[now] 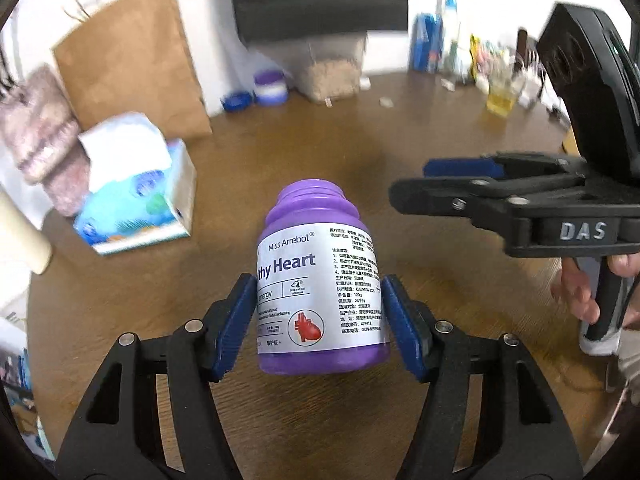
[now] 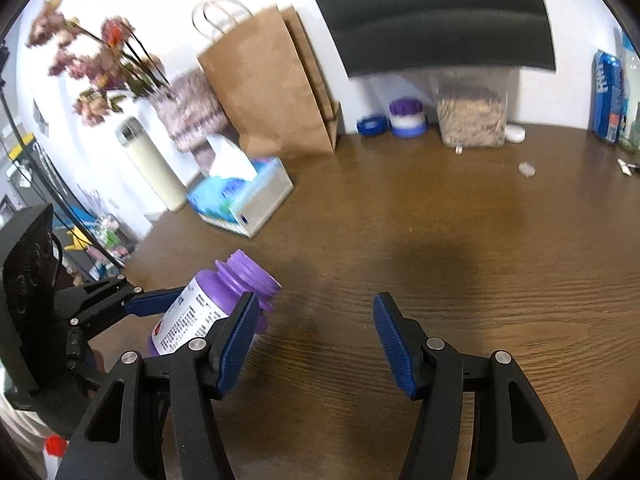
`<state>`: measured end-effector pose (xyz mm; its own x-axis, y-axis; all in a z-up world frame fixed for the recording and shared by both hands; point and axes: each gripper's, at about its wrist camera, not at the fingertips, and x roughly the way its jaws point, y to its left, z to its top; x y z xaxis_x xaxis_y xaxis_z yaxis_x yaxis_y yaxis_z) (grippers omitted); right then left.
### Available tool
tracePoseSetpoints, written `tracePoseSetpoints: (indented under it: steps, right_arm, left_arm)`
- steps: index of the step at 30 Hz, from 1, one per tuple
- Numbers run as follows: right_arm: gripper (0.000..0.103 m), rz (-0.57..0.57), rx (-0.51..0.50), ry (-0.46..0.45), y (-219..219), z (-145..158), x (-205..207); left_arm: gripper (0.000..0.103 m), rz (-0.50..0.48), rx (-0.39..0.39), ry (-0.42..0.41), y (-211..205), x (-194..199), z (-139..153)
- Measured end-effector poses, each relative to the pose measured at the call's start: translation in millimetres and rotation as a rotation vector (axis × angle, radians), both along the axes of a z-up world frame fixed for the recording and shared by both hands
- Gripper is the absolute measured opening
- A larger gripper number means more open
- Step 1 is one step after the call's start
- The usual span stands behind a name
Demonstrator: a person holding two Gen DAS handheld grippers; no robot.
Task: Flip cup upright
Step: 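Grasp the purple-capped bottle's body with the left tool and lift it, then rotate the held purple-capped bottle cap-up with the left tool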
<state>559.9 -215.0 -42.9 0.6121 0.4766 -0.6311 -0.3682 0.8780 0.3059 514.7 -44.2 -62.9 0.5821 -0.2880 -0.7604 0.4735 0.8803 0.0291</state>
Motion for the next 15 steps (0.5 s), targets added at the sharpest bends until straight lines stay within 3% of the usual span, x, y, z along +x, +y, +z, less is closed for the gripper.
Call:
tracePoseSetpoints:
  steps: [2, 3, 5, 9, 15]
  right_arm:
    - [0.072, 0.024, 0.049, -0.037, -5.2, 17.0, -10.0]
    - [0.081, 0.038, 0.079, -0.057, -8.0, 26.4, -15.6]
    - [0.086, 0.07, 0.168, -0.099, -14.9, 49.3, -30.1]
    - [0.086, 0.171, 0.281, -0.128, -15.7, 84.9, -54.0]
    - [0.086, 0.332, 0.497, -0.066, -6.1, 114.5, -72.6]
  left_arm:
    - [0.06, 0.05, -0.053, -0.068, 4.9, -9.8, 18.8]
    - [0.06, 0.08, -0.075, -0.11, 7.8, -16.1, 28.3]
    - [0.06, 0.125, -0.109, -0.195, 11.2, -33.6, 49.4]
    - [0.06, 0.111, -0.204, -0.33, 10.3, -76.2, 85.0]
    - [0.06, 0.058, -0.258, -0.484, -7.1, -124.4, 115.1]
